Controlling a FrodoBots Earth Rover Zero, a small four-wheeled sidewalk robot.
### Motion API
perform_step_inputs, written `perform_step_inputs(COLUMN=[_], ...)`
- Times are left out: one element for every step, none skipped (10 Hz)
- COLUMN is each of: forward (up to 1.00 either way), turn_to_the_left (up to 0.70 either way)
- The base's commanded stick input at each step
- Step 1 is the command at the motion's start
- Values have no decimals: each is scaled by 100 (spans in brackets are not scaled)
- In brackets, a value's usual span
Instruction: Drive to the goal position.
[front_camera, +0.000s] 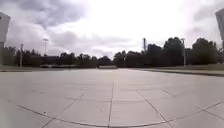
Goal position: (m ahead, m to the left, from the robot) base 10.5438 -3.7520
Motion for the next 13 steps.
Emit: perform_step_inputs(forward=[62,62,63,63,46,50,55,69,70,70,70,70,70], turn_to_the_left=[0,0,0,0,0,0,0,0,0,0,0,0,0])
